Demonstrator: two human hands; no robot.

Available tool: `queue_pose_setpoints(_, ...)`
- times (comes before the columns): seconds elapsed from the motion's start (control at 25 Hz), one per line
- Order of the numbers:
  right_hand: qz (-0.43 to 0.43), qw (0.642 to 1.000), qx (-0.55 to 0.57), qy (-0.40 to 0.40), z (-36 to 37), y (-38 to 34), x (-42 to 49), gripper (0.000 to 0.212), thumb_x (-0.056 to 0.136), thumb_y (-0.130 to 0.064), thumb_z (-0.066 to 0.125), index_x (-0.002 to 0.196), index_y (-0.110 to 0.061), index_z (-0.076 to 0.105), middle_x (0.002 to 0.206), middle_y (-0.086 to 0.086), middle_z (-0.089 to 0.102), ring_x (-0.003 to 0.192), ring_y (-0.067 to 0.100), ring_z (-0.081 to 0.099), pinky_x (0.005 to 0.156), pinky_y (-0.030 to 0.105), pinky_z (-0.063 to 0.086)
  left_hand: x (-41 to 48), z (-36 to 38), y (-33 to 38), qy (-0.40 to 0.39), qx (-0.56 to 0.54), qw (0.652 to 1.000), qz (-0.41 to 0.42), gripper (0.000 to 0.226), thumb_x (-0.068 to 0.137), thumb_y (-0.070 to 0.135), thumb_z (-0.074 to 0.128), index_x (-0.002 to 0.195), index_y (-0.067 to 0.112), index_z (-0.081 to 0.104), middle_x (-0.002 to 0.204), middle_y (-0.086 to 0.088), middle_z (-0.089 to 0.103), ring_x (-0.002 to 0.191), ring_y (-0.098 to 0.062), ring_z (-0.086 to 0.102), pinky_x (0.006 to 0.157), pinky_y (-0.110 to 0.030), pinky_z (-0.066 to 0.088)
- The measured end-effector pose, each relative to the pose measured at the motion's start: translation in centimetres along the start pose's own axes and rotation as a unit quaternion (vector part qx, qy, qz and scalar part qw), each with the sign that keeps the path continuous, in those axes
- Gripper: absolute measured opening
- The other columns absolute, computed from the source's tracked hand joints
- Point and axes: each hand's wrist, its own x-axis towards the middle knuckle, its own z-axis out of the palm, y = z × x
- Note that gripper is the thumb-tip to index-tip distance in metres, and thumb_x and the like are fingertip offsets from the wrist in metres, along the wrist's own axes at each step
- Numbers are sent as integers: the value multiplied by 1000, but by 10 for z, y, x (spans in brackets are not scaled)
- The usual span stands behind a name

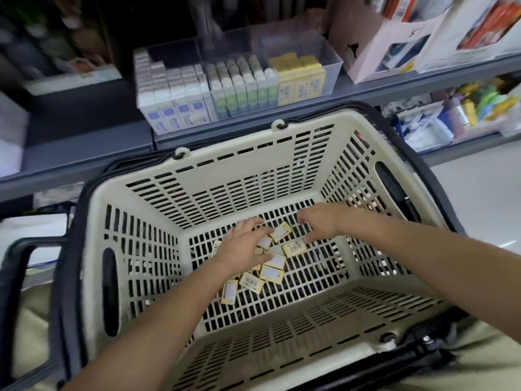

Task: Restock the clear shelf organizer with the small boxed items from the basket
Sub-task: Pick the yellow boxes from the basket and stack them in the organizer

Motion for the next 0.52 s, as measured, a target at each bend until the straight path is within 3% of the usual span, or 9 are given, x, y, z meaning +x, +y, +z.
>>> queue_pose_setpoints(0.08, 12, 999, -35, -1, 19, -9, 13, 62, 81, -43, 64, 129, -16, 36, 123, 5, 53, 107, 23, 54, 67, 31, 42, -11, -4, -11, 29, -28, 997, -59, 62, 85, 48, 59, 139, 29, 36, 145, 3, 27, 133, -19, 25, 108, -37, 25)
queue_pose_setpoints(0.2, 8, 996, -89, 13, 33, -15, 23, 62, 78, -41, 68, 126, -18, 37, 119, 4, 51, 103, 22, 56, 48, 26, 30, -26, -6, -28, 45, -30, 988, -147, 59, 87, 40, 58, 139, 20, 37, 146, 0, 27, 133, -22, 25, 107, -37, 30)
queue_pose_setpoints(0.28, -5, 997, -66, 34, 27, -8, 28, 40, 79, -43, 65, 108, -21, 46, 107, 1, 55, 91, 18, 56, 51, 27, 38, -31, -7, -36, 17, -32, 982, -187, 52, 88, 29, 59, 136, 17, 40, 140, -4, 32, 129, -23, 29, 104, -37, 35)
queue_pose_setpoints(0.36, -11, 998, -19, 56, 21, -1, 29, 34, 79, -46, 65, 92, -24, 43, 93, -4, 55, 79, 15, 52, 62, 31, 47, -32, -8, -38, -17, -41, 979, -200, 45, 86, 18, 61, 128, 16, 45, 129, -5, 38, 122, -25, 36, 100, -34, 38)
queue_pose_setpoints(0.52, -10, 993, -22, 113, 24, -5, 32, 39, 81, -47, 62, 102, -22, 41, 100, -3, 58, 78, 14, 52, 54, 27, 42, -32, -15, -33, -15, -79, 960, -269, 44, 80, 16, 68, 118, 11, 47, 119, -8, 42, 104, -24, 49, 85, -31, 44)
